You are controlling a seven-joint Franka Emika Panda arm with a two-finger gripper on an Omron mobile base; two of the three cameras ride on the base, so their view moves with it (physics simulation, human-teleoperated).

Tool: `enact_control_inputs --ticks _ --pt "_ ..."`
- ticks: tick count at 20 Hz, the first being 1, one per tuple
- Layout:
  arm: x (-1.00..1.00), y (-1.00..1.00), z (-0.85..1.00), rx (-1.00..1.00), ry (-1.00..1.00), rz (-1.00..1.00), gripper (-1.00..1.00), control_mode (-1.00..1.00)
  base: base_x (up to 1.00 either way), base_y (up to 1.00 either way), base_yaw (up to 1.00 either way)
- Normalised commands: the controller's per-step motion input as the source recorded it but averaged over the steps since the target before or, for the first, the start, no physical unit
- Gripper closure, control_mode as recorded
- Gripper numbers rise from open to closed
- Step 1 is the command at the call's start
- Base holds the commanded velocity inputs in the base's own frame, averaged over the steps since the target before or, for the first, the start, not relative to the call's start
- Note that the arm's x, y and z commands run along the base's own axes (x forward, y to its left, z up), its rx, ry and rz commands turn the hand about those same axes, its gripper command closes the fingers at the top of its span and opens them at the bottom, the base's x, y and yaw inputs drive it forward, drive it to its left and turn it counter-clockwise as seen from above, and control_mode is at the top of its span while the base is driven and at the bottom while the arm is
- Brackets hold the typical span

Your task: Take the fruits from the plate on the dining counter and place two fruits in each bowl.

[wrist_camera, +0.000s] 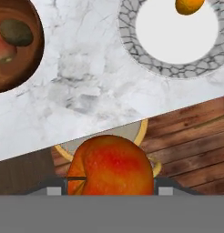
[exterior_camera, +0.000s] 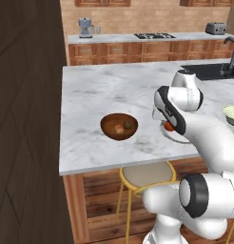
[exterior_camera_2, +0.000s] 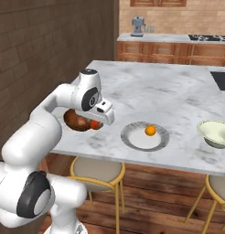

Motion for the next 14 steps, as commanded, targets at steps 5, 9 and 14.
enact_control_inputs --ticks 5,9,14 --pt "0.0 0.0 0.0 0.0 0.0 0.0 1.0 1.0 -0.39 -0.99 0.0" --pt "0.0 0.0 0.0 0.0 0.0 0.0 1.0 1.0 0.11 -0.99 0.0" --pt "0.0 0.0 0.0 0.0 0.0 0.0 1.0 1.0 0.44 -0.58 0.0"
